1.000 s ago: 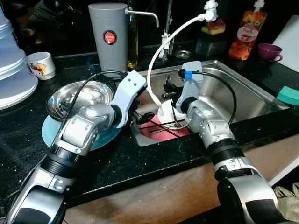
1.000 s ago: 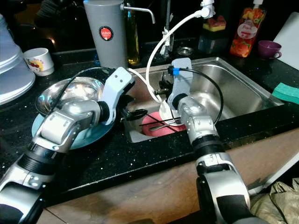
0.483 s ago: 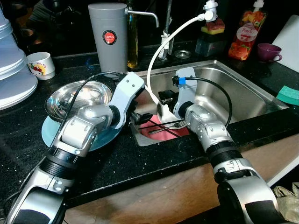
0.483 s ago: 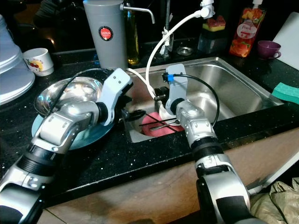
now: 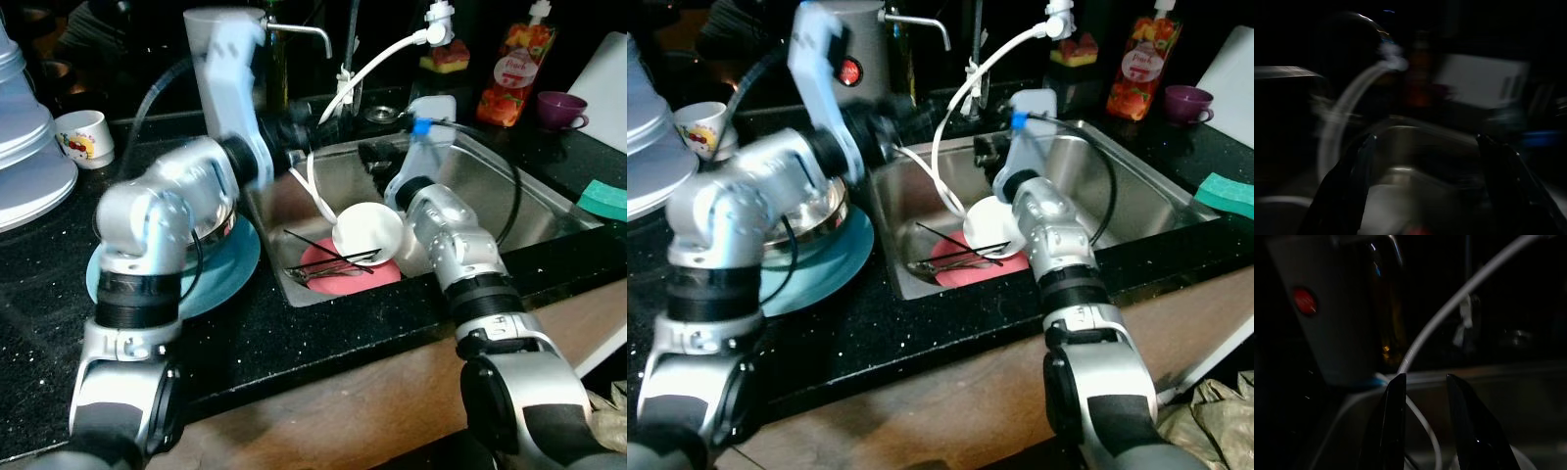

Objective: Kitchen organization

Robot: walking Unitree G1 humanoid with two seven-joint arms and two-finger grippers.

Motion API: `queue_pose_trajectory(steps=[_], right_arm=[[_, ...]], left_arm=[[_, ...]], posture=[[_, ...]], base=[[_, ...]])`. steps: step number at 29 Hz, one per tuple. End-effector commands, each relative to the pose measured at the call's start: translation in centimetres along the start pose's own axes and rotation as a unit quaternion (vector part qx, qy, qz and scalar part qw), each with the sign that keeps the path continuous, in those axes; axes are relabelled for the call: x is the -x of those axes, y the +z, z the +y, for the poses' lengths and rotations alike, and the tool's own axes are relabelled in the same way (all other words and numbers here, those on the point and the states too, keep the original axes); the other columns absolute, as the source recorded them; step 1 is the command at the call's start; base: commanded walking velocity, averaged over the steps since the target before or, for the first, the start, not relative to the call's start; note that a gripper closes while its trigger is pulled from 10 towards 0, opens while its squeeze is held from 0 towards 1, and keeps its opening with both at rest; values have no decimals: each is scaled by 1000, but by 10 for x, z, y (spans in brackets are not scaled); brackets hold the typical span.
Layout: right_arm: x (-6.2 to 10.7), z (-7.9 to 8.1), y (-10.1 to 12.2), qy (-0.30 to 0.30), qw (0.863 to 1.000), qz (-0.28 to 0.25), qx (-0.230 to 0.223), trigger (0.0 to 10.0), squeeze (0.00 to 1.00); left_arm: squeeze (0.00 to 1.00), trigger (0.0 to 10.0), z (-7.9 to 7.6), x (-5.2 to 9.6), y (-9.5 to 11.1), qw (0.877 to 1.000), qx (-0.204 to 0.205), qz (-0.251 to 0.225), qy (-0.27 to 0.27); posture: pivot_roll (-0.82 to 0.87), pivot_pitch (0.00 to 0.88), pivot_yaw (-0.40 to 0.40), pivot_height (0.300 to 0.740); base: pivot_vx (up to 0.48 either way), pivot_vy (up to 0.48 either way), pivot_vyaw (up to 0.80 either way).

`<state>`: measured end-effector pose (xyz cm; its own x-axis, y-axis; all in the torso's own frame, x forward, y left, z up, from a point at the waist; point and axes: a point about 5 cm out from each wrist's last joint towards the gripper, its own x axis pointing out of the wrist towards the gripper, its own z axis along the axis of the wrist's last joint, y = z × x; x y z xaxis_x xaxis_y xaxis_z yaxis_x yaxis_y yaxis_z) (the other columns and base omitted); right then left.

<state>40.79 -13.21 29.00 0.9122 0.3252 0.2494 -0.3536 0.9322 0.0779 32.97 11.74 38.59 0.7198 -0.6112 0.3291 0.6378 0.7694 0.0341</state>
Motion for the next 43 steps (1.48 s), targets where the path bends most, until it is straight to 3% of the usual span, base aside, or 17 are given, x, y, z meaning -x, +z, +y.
queue_pose_trajectory(steps=[1, 2, 3, 5, 6, 9, 14, 16, 17, 19, 21, 25, 26, 28, 30, 32, 43], right_arm=[[-1, 5, 9, 24, 1000, -12, -5, 10000, 0], [-1, 5, 9, 24, 1000, -12, -5, 10000, 0], [-2, 7, 8, 31, 999, -8, -4, 10000, 0], [-3, 14, 6, 50, 999, -2, -4, 10000, 0], [-3, 14, 6, 50, 999, -2, -4, 10000, 0], [-3, 23, 5, 85, 996, 6, -2, 10000, 0], [-4, 26, 6, 100, 995, 9, 1, 10000, 0], [-4, 26, 6, 102, 995, 10, 1, 10000, 0], [-4, 27, 6, 105, 994, 11, 1, 10000, 0], [-3, 28, 7, 109, 994, 12, 1, 10000, 0], [-4, 33, 6, 129, 991, 19, 4, 10000, 0], [-3, 38, 6, 143, 989, 22, 6, 10000, 0], [-3, 41, 5, 152, 988, 25, 8, 10000, 0], [-3, 41, 5, 153, 988, 25, 9, 10000, 0], [-2, 40, 4, 152, 988, 27, 8, 10000, 0], [-2, 40, 4, 150, 988, 27, 7, 10000, 0], [-1, 41, 5, 154, 988, 29, 3, 10000, 0]], left_arm=[[0, 10000, 16, 13, 2, 993, -95, 44, 46], [0, 10000, 16, 13, 2, 993, -95, 44, 46], [0, 10000, 24, 19, -1, 988, -125, 68, 62], [0, 10000, 43, 36, -5, 981, -127, 97, 113], [0, 10000, 43, 36, -5, 981, -127, 97, 113], [0, 10000, 80, 73, 4, 963, -115, 104, 221], [0, 10000, 100, 99, 10, 950, -107, 115, 270], [0, 10000, 101, 102, 10, 949, -106, 118, 273], [1000, 10000, 103, 108, 13, 949, -97, 116, 278], [1000, 10000, 103, 112, 14, 949, -85, 113, 282], [1000, 10000, 113, 128, 8, 937, -51, 130, 320], [973, 10000, 118, 139, -2, 927, -32, 153, 340], [0, 10000, 121, 152, -12, 919, 7, 171, 354], [0, 10000, 122, 157, -15, 917, 27, 175, 357], [0, 10000, 124, 164, -21, 914, 81, 167, 362], [0, 10000, 125, 167, -25, 914, 105, 164, 356], [0, 10000, 117, 172, -41, 910, 118, 225, 327]], posture=[[50, 69, -9, 740], [50, 69, -9, 740], [58, 61, -10, 740], [53, 65, -9, 740], [53, 65, -9, 740], [53, 69, -19, 740], [61, 71, -27, 740], [61, 71, -27, 740], [57, 76, -31, 740], [58, 76, -32, 740], [66, 74, -32, 740], [68, 79, -35, 740], [68, 79, -33, 740], [68, 79, -33, 740], [71, 81, -37, 740], [71, 81, -37, 740], [80, 84, -30, 740]], base=[[0, 0, 0], [0, 0, 0], [0, 0, 0], [0, 0, 0], [0, 0, 0], [0, 0, 0], [0, 0, 0], [0, 0, 0], [0, 0, 0], [0, 0, 0], [0, 0, 0], [0, 0, 0], [0, 0, 0], [0, 0, 0], [0, 0, 0], [0, 0, 0], [0, 0, 0]])
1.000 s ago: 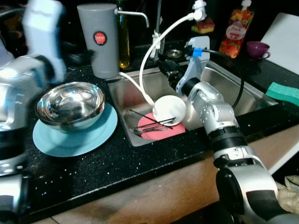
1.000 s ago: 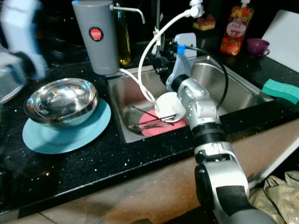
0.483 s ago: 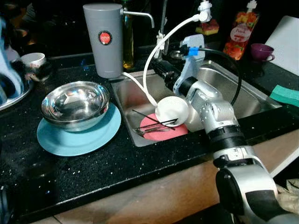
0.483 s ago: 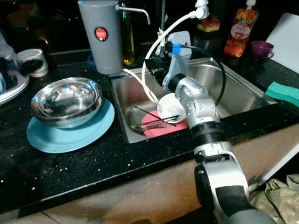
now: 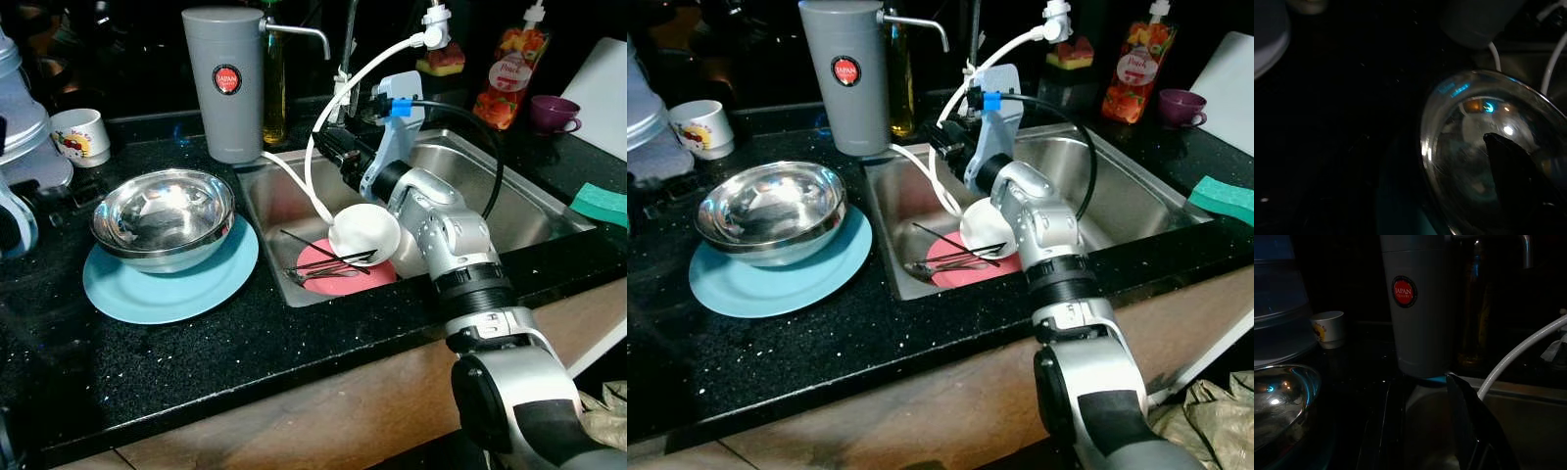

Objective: Kitchen organization

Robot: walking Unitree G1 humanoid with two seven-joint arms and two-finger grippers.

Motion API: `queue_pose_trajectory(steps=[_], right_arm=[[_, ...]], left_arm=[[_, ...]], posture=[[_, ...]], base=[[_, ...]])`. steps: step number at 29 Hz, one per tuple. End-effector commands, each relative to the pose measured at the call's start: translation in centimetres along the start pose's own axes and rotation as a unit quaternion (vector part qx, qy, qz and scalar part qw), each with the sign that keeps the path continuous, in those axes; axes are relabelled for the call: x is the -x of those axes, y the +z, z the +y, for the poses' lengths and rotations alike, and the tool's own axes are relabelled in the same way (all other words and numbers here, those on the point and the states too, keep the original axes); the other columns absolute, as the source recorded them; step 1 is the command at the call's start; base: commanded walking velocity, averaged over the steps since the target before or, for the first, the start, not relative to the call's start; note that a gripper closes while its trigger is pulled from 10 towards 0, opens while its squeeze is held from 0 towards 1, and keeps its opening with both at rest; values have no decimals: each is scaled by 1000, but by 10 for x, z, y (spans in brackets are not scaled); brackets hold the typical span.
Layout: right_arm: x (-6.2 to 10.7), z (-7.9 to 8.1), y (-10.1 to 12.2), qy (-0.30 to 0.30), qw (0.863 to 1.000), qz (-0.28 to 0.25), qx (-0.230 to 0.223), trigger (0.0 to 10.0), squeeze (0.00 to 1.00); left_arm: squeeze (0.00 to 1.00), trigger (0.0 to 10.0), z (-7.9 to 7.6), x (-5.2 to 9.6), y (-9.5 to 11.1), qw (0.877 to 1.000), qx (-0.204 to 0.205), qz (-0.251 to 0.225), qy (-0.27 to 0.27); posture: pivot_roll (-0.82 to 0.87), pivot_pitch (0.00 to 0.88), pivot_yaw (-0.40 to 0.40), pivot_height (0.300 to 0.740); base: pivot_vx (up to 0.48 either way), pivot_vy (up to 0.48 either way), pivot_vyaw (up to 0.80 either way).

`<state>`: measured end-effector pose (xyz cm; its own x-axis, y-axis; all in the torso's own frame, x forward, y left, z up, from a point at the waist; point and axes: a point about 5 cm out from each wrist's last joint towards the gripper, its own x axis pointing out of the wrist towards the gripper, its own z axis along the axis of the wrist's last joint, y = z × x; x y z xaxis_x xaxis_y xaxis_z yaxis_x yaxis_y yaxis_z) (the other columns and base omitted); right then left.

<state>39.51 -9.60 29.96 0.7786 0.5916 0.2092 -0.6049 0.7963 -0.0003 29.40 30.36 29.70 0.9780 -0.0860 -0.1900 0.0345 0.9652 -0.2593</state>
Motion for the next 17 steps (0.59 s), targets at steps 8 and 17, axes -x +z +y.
queue_pose_trajectory(steps=[8, 17], right_arm=[[1, 2, -1, 5, 1000, 3, -7, 10000, 0], [2, 1, -2, 3, 1000, 7, -11, 10000, 0]], left_arm=[[0, 10000, -2, -1, -18, 997, -32, 68, -8], [0, 0, 3, -1, -17, 997, -28, 69, 2]], posture=[[79, 88, -20, 740], [80, 92, -17, 740]], base=[[0, 0, 0], [0, 0, 0]])
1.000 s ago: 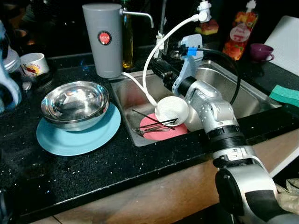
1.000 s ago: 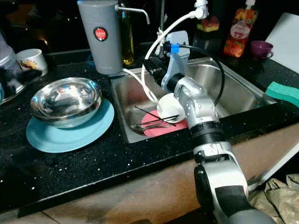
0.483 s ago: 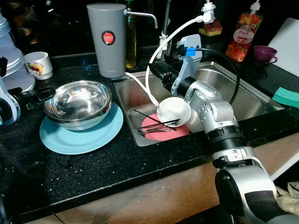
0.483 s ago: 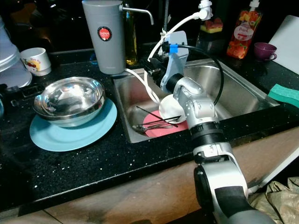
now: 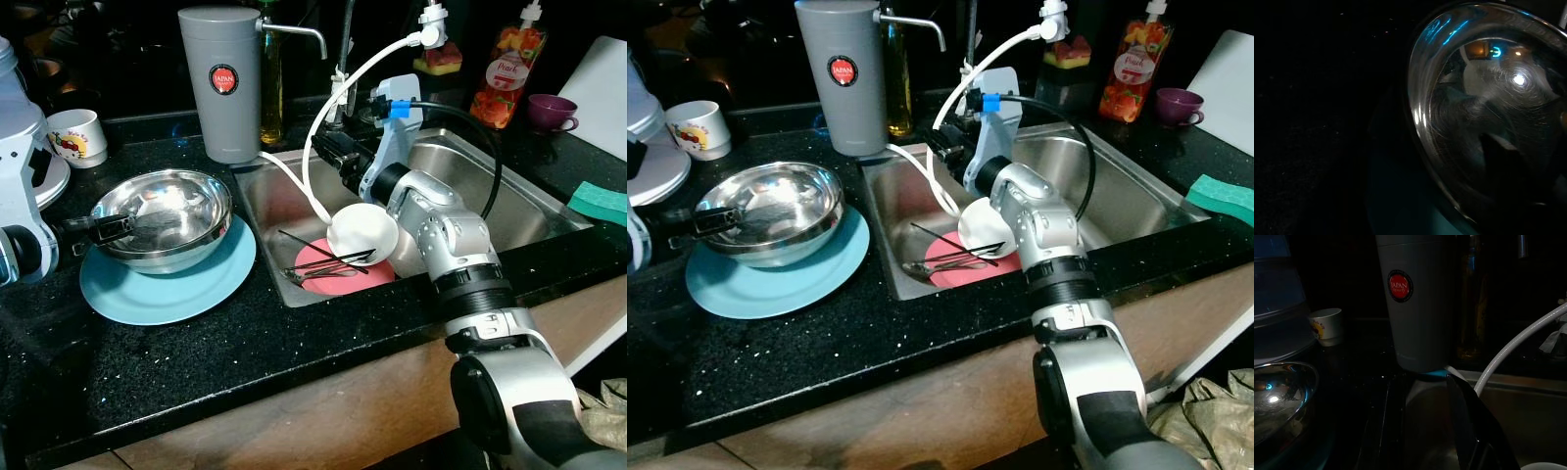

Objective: Kitchen organization

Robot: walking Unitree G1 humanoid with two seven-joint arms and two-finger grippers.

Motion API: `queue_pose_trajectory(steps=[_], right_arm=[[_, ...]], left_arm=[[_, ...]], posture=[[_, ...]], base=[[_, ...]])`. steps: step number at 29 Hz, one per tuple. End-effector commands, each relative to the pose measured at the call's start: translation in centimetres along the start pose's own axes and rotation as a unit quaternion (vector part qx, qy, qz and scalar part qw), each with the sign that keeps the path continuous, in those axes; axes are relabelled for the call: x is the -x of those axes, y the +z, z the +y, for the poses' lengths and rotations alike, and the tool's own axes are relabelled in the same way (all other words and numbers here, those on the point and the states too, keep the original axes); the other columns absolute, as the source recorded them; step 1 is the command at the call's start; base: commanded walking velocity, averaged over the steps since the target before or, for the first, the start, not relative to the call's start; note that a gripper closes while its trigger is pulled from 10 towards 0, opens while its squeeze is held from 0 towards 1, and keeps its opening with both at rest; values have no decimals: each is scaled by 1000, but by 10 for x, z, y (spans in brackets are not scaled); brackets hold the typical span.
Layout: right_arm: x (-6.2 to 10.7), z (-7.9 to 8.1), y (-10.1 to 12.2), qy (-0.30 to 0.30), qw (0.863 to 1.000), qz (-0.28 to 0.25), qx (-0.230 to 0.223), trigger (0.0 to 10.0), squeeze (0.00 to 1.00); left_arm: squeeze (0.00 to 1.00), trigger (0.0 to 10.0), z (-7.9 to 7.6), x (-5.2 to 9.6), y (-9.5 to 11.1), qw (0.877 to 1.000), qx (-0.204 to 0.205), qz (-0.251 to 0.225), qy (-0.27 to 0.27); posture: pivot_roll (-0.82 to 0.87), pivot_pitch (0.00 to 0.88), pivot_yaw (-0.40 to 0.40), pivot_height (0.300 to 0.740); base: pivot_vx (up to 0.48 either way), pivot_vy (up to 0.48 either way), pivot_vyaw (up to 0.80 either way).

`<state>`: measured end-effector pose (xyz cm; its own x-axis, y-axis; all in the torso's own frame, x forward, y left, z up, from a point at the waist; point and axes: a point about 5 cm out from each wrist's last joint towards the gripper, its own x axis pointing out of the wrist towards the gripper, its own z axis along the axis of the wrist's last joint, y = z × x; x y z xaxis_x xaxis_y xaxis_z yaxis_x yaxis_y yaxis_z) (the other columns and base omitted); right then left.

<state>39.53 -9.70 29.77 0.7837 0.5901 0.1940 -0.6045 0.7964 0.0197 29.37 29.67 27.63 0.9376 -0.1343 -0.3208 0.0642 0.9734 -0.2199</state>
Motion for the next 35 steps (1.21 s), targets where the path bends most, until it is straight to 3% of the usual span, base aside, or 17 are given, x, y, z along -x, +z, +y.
queue_pose_trajectory(steps=[1, 18, 25, 28, 32, 33, 34, 35], right_arm=[[1, 2, 0, 5, 1000, -1, -2, 10000, 0], [2, 1, 0, 4, 1000, 1, 0, 10000, 0], [2, 1, 4, 2, 1000, -10, -4, 10000, 0], [2, 2, 6, 3, 1000, -15, -11, 10000, 0], [1, 6, 11, 12, 999, -27, -37, 10000, 0], [1, 7, 13, 14, 998, -31, -49, 10000, 0], [1, 7, 13, 14, 998, -31, -49, 10000, 0], [0, 9, 15, 16, 997, -37, -65, 10000, 0]], left_arm=[[0, 0, 5, 4, 4, 1000, -1, -4, 11], [0, 0, 3, 3, 3, 1000, 7, -7, 0], [0, 0, -2, 0, 8, 999, 2, -39, 3], [0, 0, -5, -2, 15, 997, 0, -78, 7], [0, 0, -16, -1, 34, 983, -50, -175, 23], [0, 0, -17, -1, 37, 978, -83, -187, 45], [0, 0, -17, -1, 37, 978, -83, -187, 45], [0, 0, -17, 0, 41, 960, -174, -203, 88]], posture=[[80, 93, -17, 740], [79, 87, -16, 740], [75, 73, -14, 740], [72, 66, -15, 740], [71, 58, -21, 740], [71, 58, -21, 740], [71, 58, -21, 740], [71, 58, -21, 740]], base=[[0, 0, 0], [0, 0, 0], [0, 0, 0], [0, 0, 0], [0, 0, 0], [0, 0, 0], [0, 0, 0], [0, 0, 0]])
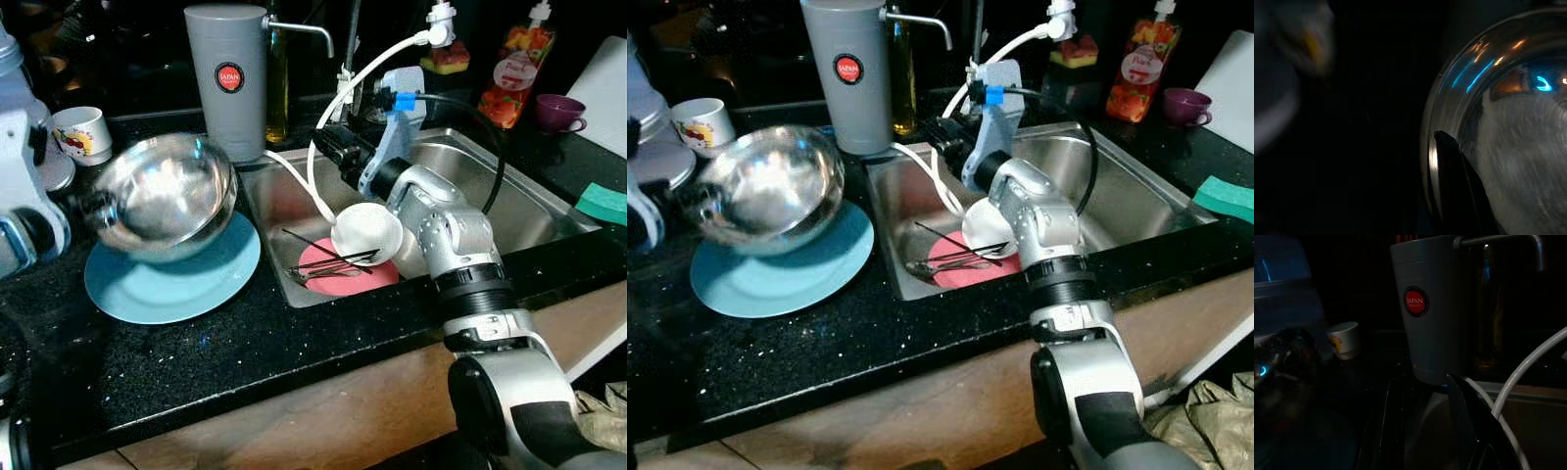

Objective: Kitchen organization

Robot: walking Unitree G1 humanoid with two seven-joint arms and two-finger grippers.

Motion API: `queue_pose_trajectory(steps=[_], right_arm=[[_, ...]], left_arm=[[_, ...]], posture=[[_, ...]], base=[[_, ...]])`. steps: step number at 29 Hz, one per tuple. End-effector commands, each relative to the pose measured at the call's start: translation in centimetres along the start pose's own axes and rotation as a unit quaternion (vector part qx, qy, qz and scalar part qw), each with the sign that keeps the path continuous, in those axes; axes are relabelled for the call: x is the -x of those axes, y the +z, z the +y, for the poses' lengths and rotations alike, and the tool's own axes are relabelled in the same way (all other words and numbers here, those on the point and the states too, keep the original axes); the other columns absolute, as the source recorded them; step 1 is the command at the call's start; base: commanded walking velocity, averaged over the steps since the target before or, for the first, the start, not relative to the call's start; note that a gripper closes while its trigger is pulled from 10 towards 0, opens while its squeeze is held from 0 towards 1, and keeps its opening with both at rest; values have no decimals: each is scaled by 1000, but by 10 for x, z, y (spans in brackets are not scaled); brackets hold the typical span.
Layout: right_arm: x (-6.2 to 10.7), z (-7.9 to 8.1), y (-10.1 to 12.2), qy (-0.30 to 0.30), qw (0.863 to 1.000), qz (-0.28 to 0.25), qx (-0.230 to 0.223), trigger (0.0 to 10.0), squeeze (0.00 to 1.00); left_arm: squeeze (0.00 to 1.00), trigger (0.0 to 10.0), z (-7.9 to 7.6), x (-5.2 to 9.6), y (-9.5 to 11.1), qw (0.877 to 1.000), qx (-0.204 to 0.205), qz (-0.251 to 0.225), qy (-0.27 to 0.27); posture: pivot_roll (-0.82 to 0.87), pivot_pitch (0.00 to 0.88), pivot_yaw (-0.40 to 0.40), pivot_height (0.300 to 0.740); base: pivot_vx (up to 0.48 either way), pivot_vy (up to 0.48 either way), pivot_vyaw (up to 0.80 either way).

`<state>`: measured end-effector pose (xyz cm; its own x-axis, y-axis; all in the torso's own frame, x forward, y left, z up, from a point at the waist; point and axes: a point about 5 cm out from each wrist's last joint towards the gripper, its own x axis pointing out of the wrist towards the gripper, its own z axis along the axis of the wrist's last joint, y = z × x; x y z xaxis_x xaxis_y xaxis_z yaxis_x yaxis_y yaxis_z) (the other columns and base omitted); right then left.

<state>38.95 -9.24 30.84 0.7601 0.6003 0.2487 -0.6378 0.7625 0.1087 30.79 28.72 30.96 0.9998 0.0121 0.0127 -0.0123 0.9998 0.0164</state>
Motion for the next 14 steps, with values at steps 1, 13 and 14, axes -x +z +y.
queue_pose_trajectory(steps=[1, 13, 14], right_arm=[[0, 5, 5, 8, 999, -15, -32, 10000, 0], [1, 46, 2, 122, 990, 6, -70, 10000, 1000], [1, 46, 2, 122, 990, 6, -70, 10000, 1000]], left_arm=[[0, 0, -2, 0, 7, 992, -113, -40, 31], [0, 0, -23, -9, 16, 982, -149, -113, 17], [0, 0, -23, -9, 16, 982, -149, -113, 17]], posture=[[67, 51, -22, 740], [68, 52, -22, 740], [68, 52, -22, 740]], base=[[0, 0, 0], [0, 0, 0], [0, 0, 0]])
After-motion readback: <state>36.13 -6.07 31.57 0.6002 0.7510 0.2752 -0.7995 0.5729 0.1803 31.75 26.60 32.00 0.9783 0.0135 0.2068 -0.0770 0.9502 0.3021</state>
